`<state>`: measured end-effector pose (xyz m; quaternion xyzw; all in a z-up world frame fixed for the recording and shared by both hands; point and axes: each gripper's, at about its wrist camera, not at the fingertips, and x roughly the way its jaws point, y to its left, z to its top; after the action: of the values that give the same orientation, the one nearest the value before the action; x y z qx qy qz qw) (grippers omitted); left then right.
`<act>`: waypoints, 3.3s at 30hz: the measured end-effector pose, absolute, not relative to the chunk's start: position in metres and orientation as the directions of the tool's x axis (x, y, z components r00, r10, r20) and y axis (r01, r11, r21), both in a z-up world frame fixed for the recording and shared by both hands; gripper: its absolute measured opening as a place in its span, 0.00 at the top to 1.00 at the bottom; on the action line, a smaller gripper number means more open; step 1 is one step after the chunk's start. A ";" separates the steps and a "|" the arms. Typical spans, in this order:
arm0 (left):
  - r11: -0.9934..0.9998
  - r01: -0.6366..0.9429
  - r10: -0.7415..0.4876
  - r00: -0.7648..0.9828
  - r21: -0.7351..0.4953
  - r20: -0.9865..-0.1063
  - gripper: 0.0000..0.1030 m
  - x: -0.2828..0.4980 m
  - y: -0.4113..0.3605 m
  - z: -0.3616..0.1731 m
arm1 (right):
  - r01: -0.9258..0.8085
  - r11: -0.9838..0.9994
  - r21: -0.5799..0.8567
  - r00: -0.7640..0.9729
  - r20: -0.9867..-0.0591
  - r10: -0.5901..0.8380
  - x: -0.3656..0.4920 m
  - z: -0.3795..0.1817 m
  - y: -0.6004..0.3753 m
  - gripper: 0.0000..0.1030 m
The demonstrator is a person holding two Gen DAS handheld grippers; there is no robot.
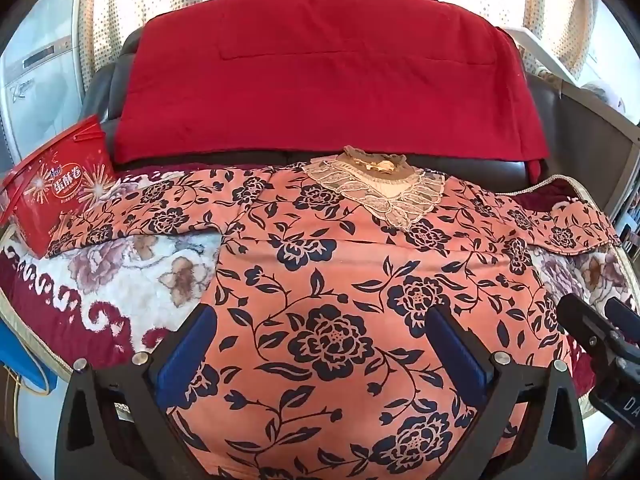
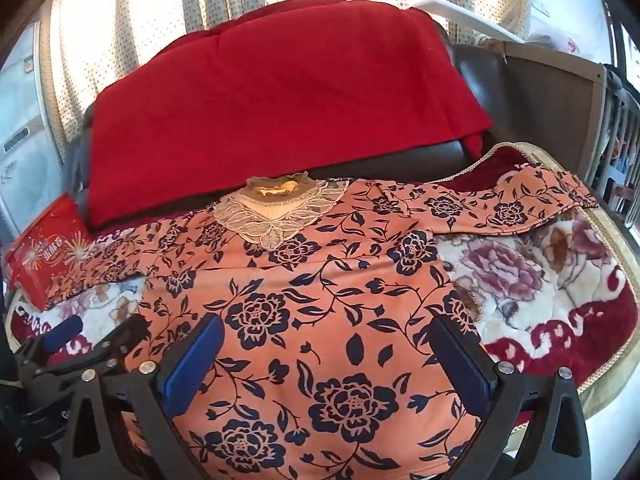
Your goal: Fold small clothes
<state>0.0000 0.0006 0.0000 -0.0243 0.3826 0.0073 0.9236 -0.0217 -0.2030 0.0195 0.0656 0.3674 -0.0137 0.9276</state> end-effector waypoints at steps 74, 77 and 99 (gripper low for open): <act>0.980 -0.170 0.012 0.555 -0.099 -0.832 0.00 0.057 0.071 -0.122 | 0.543 0.423 0.725 0.820 -0.567 -0.079 0.102 -0.060 -0.681 0.16; 0.981 -0.156 -0.005 0.570 -0.114 -0.822 0.00 0.055 0.076 -0.125 | 0.579 0.413 0.702 0.790 -0.609 -0.071 0.116 -0.071 -0.681 0.50; 0.959 -0.041 -0.199 0.611 -0.282 -0.766 0.00 0.043 0.102 -0.126 | -0.192 0.839 0.509 0.763 -0.460 0.454 0.201 0.046 -0.203 0.85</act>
<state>0.0430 0.1015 -0.1259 -0.1368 0.4390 -0.0447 0.8869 0.2012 -0.2028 0.0457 0.2219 0.2953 0.1770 0.9123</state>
